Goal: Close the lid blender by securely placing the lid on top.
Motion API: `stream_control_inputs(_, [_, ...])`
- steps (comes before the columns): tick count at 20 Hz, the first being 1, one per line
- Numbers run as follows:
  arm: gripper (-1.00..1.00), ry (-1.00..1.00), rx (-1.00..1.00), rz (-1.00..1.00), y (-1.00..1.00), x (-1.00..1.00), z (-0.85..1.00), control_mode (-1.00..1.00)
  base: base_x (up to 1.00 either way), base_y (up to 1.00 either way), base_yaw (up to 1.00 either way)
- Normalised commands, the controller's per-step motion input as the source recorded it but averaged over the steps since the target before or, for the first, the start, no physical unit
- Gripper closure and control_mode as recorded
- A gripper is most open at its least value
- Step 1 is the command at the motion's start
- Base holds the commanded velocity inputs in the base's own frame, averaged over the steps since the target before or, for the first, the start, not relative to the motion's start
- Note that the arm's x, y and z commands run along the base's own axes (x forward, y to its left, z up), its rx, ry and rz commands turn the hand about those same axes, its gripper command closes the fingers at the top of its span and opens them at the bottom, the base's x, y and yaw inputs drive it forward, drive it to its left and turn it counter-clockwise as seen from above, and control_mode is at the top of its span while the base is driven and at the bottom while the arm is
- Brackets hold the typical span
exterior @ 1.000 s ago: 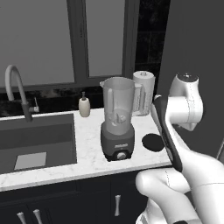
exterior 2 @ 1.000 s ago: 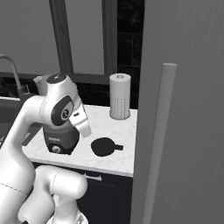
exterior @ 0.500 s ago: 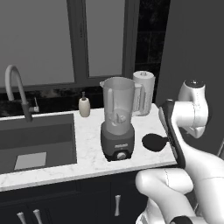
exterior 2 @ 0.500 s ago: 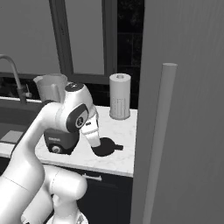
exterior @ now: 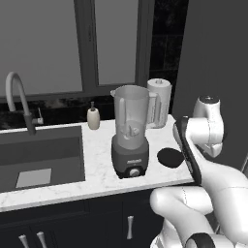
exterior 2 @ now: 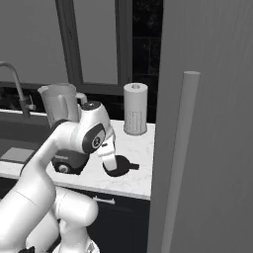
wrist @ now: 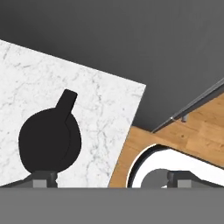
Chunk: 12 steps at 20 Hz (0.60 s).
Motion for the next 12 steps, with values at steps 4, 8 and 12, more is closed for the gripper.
stream_control_inputs(4, [-1.00, 0.07, 0.09, 0.00, -0.22, 0.35, -0.32, -1.00, 0.00, 0.00, 0.00])
stream_control_inputs(8, [-1.00, 0.05, 0.09, 0.00, -0.14, 0.37, -0.32, -1.00, 0.00, 0.00, 0.00])
stream_control_inputs(12, [-1.00, 0.03, 0.07, 0.00, -0.05, 0.41, -0.26, -1.00, 0.00, 0.00, 0.00])
